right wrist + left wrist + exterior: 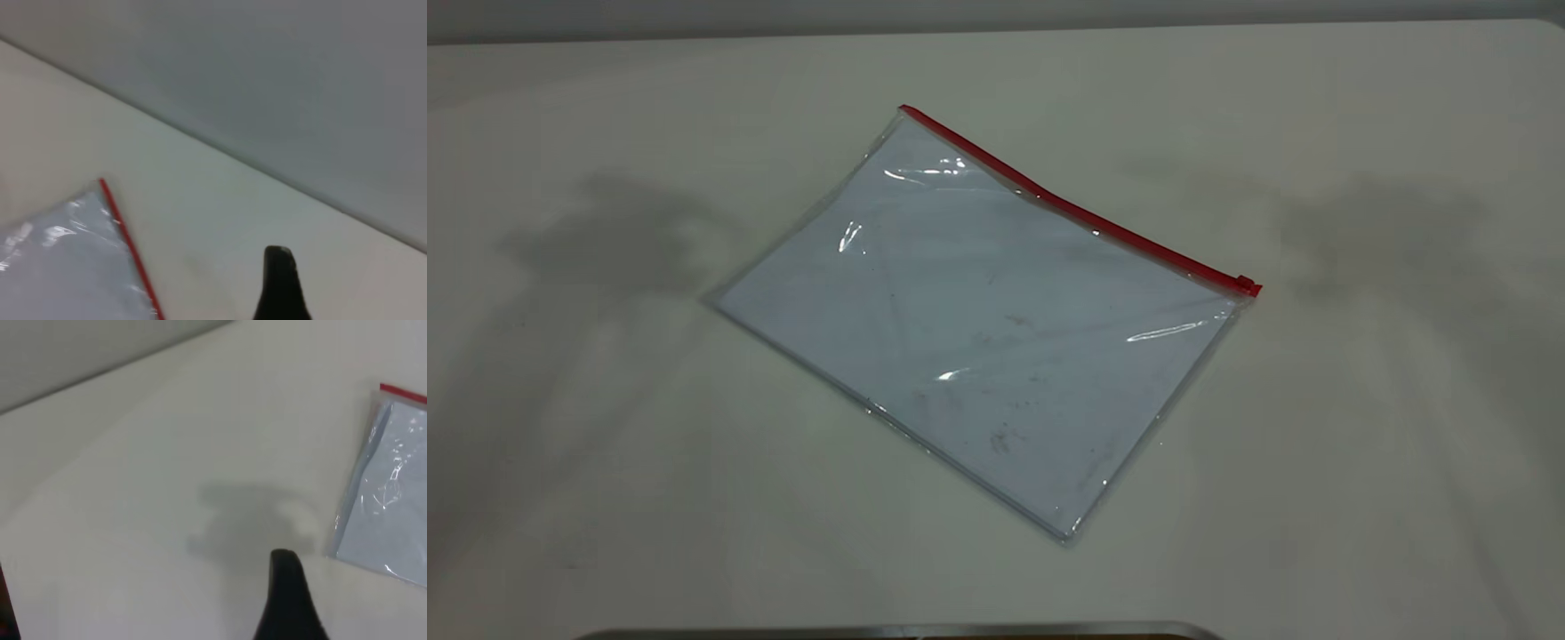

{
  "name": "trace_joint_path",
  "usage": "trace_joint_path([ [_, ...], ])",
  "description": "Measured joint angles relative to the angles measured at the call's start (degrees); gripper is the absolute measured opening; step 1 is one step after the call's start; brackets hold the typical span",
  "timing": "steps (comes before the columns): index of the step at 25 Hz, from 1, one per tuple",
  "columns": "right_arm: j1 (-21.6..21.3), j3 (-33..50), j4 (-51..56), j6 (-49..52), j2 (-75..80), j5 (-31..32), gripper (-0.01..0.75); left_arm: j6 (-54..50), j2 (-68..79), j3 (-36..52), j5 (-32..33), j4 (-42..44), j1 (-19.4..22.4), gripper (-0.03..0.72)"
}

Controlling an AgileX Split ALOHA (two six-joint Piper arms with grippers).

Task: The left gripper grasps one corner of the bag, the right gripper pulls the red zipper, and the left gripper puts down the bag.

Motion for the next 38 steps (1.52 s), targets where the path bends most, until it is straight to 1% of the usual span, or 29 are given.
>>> trace_joint_path([
  [7, 0.0, 16.5, 3.0, 1.0, -24.3, 0.0, 0.577, -0.9, -5.6, 0.4, 0.0, 0.0, 0.0, 0.586],
  [10, 0.0, 25.6, 3.2, 1.0, -35.2, 0.0, 0.577, -1.9, -12.1, 4.0, 0.0, -0.3, 0.0, 0.586],
  [13, 0.0, 35.3, 3.4, 1.0, -46.3, 0.0, 0.577, -2.8, -20.5, 10.3, 0.0, -0.3, 0.0, 0.586],
  [20, 0.0, 59.0, 3.4, 2.0, -64.9, 0.0, 0.577, -4.6, -41.1, 30.5, 0.0, -0.4, 0.0, 0.586],
  [24, 0.0, 69.3, 3.4, 2.1, -74.1, 0.0, 0.576, -4.7, -51.9, 42.5, 0.0, -0.6, 0.0, 0.586],
  [30, 0.0, 81.2, 1.2, 2.1, -86.0, -0.1, 0.576, -5.0, -65.6, 58.8, 0.0, -2.6, 0.0, 0.586],
  [34, 0.0, 87.2, -0.9, 2.1, -89.7, -1.9, 0.576, -5.1, -71.7, 66.5, 0.0, -4.1, 0.0, 0.586],
  [38, 0.0, 91.0, -1.7, 2.1, -90.2, -3.7, 0.576, -5.1, -75.4, 72.7, 0.0, -4.7, 0.0, 0.586],
])
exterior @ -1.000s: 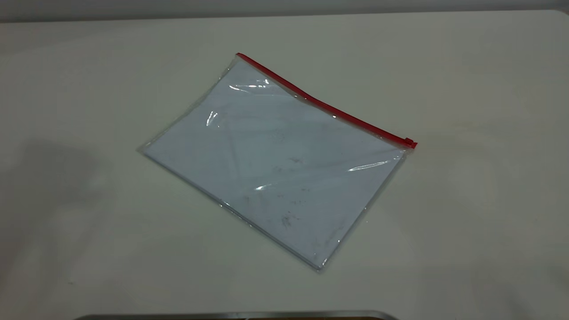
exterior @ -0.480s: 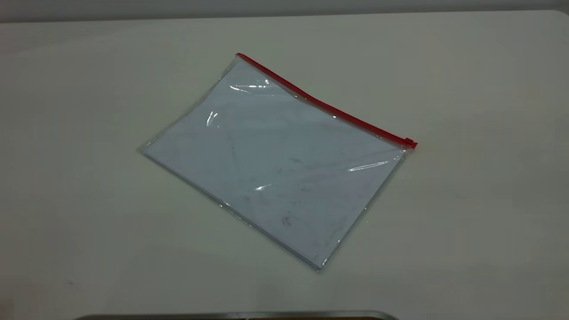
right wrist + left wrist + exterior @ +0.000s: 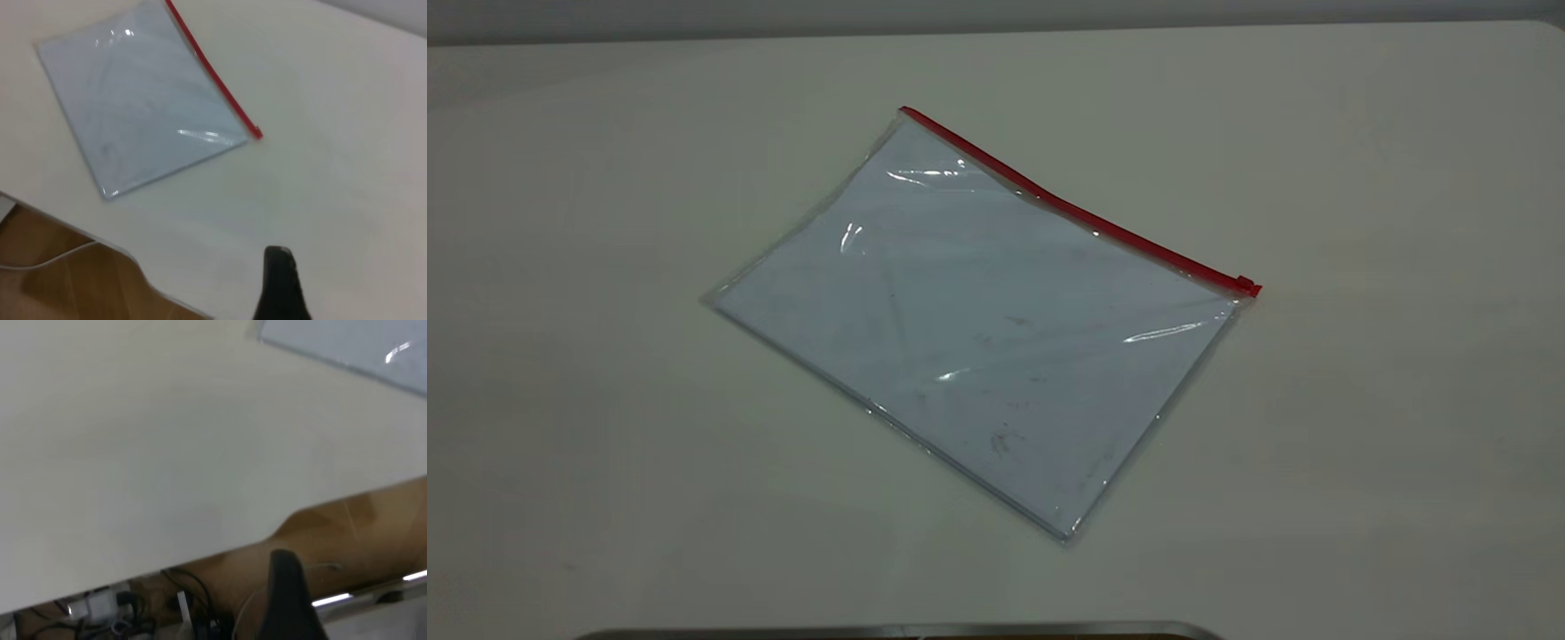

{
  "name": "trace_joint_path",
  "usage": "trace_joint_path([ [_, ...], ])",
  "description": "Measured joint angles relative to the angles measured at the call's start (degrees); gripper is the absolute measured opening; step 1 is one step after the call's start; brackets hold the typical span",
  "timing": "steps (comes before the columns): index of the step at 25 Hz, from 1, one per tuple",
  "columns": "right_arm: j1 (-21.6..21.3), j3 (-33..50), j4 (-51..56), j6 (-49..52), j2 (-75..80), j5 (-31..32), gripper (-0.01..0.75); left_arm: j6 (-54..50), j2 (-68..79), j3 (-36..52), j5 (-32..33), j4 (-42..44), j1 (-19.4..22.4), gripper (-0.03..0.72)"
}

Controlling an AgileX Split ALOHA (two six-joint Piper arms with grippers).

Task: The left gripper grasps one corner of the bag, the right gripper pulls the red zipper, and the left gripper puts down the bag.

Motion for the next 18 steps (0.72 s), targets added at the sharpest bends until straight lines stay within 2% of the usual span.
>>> trace_joint_path([
  [6, 0.0, 1.8, -0.7, 0.0, -0.2, -0.8, 0.576, 0.0, -1.0, 5.6, -0.3, -0.1, 0.0, 0.586],
  [18, 0.0, 2.2, -0.9, 0.0, -2.9, -1.1, 0.575, -0.9, -1.1, 8.4, -2.8, 0.1, 0.0, 0.586],
])
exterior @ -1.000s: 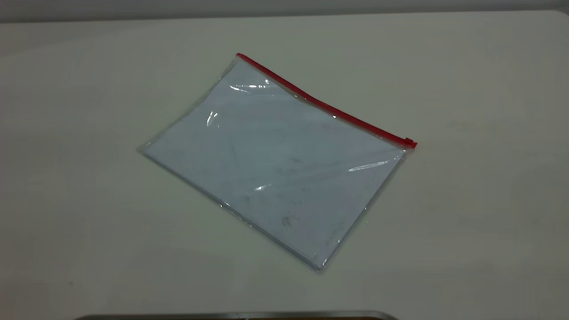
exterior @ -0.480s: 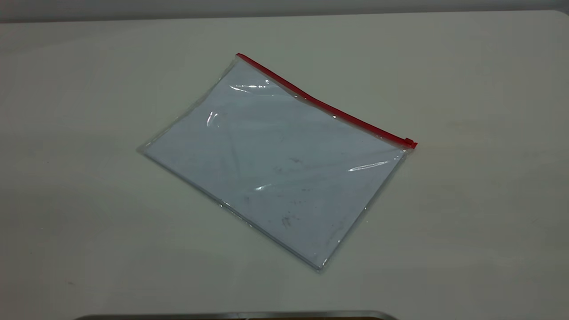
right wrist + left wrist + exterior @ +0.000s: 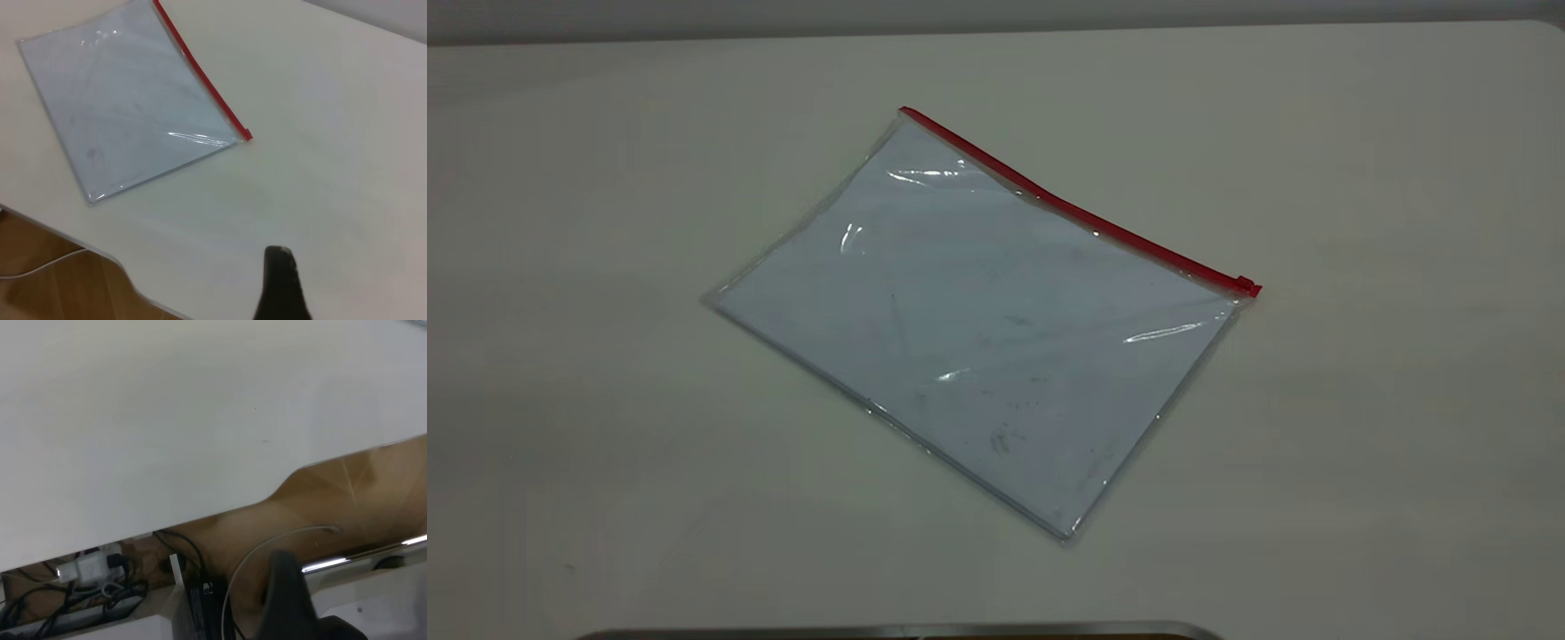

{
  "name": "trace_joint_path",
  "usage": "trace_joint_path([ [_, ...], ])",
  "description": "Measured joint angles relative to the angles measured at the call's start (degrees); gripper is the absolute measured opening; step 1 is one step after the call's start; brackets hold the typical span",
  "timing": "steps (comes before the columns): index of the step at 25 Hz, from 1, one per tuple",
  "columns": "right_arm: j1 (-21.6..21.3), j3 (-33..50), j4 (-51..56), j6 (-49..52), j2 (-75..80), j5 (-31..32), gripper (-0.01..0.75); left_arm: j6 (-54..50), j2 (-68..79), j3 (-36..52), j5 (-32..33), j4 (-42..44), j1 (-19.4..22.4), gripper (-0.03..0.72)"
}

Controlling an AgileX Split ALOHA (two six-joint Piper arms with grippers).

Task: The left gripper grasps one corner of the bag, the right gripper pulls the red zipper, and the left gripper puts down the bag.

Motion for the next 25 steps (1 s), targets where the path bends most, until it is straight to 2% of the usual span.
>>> trace_joint_path([
  [13, 0.0, 0.0, 0.0, 0.0, 0.0, 0.0, 0.575, 0.0, -0.5, 0.0, -0.2, 0.0, 0.2, 0.586],
  [20, 0.0, 0.0, 0.0, 0.0, 0.0, 0.0, 0.575, -0.3, -12.6, 0.0, -0.2, -0.1, 8.1, 0.586],
  [25, 0.0, 0.0, 0.0, 0.0, 0.0, 0.0, 0.575, -1.1, -20.1, 0.0, 0.3, -0.1, 9.6, 0.586],
])
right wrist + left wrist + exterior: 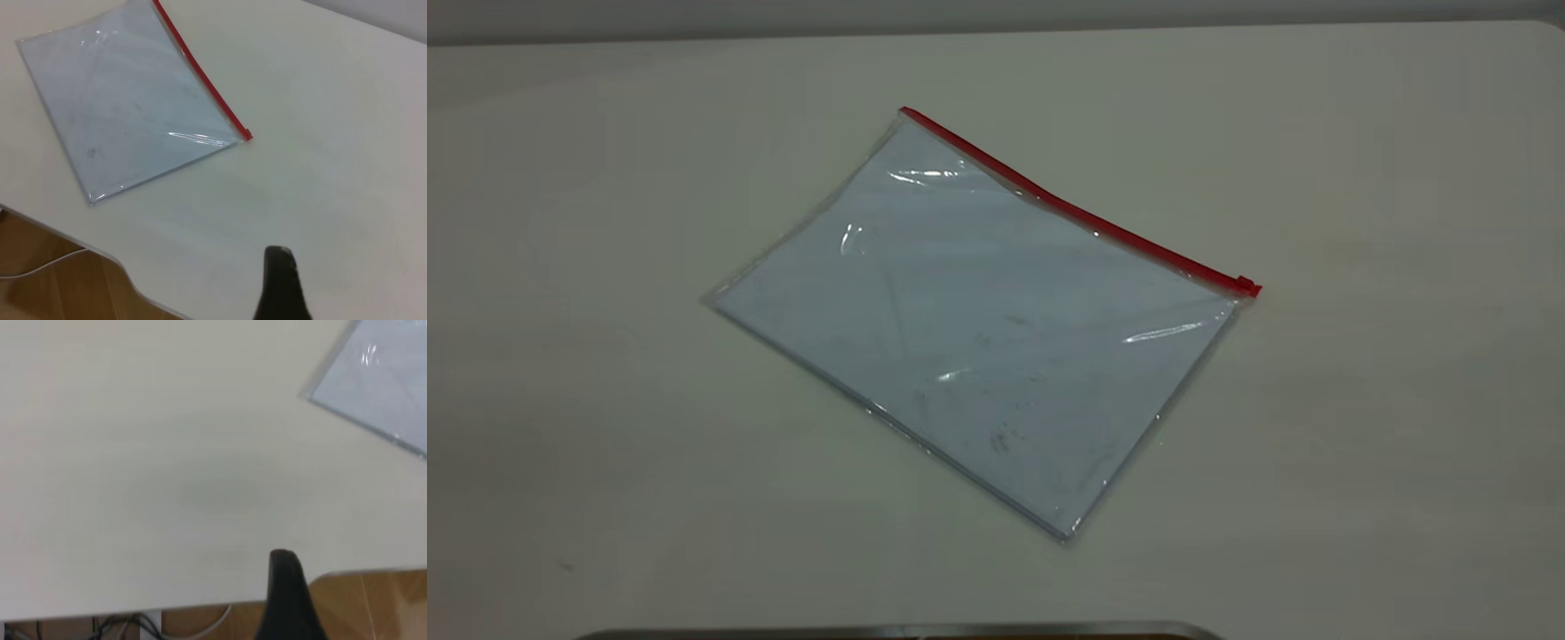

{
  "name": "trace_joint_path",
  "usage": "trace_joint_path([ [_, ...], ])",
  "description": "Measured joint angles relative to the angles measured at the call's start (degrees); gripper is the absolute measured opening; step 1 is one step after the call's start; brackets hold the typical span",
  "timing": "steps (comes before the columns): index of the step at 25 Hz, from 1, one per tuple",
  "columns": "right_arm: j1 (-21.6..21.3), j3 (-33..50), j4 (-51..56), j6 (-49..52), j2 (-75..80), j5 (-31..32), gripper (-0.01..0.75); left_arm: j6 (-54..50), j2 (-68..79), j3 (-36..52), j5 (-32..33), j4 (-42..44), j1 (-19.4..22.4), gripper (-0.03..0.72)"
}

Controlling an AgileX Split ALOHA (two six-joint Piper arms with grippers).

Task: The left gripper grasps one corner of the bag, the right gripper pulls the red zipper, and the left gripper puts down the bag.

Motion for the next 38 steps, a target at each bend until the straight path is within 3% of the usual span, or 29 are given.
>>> trace_joint_path([
  [18, -0.1, 0.0, 0.0, 0.0, 0.0, 0.0, 0.575, -0.1, -2.2, 0.0, 0.4, 0.0, 0.0, 0.586],
  [26, -9.0, 0.0, 0.1, 0.0, 0.0, 0.0, 0.575, -0.1, -2.2, 0.0, 0.4, 0.0, 0.0, 0.586],
  [38, -9.3, 0.0, -5.9, 5.7, 0.0, -0.6, 0.575, -0.1, -2.2, 0.0, 0.5, 0.0, 0.0, 0.586],
])
